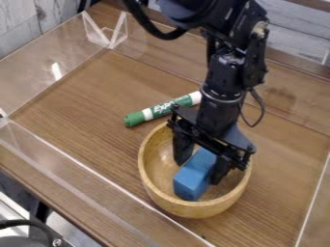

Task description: Remove the blue block from inside the brown bowl and put it on the table

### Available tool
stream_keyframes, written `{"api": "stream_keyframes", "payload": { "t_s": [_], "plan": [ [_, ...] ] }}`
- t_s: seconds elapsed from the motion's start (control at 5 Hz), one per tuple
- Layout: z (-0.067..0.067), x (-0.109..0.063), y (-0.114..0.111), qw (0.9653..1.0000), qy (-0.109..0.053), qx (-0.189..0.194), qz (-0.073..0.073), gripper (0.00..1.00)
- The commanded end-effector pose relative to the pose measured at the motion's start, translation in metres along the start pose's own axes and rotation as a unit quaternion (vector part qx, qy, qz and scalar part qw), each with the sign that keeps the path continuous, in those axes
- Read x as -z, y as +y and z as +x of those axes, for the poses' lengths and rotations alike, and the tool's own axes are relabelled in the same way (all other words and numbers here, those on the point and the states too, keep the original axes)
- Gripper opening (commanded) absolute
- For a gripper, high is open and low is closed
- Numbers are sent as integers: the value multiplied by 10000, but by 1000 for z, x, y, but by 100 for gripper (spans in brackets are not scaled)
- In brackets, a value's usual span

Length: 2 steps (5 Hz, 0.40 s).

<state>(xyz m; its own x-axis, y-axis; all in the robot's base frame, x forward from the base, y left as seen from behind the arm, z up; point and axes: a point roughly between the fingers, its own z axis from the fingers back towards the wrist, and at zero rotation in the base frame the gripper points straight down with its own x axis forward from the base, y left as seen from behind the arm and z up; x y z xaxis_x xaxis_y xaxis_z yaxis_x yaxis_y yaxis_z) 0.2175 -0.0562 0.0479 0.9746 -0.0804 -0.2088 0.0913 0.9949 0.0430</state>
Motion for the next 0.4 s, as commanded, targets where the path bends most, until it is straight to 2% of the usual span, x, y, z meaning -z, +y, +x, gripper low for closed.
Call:
{"api": "stream_keyframes", "payload": {
  "t_s": [0.0, 0.2],
  "plan": [
    [4, -15, -1, 9995, -326, 9, -24, 0],
    [3, -16, -1, 9994, -333, -35, -23, 100]
  ]
}}
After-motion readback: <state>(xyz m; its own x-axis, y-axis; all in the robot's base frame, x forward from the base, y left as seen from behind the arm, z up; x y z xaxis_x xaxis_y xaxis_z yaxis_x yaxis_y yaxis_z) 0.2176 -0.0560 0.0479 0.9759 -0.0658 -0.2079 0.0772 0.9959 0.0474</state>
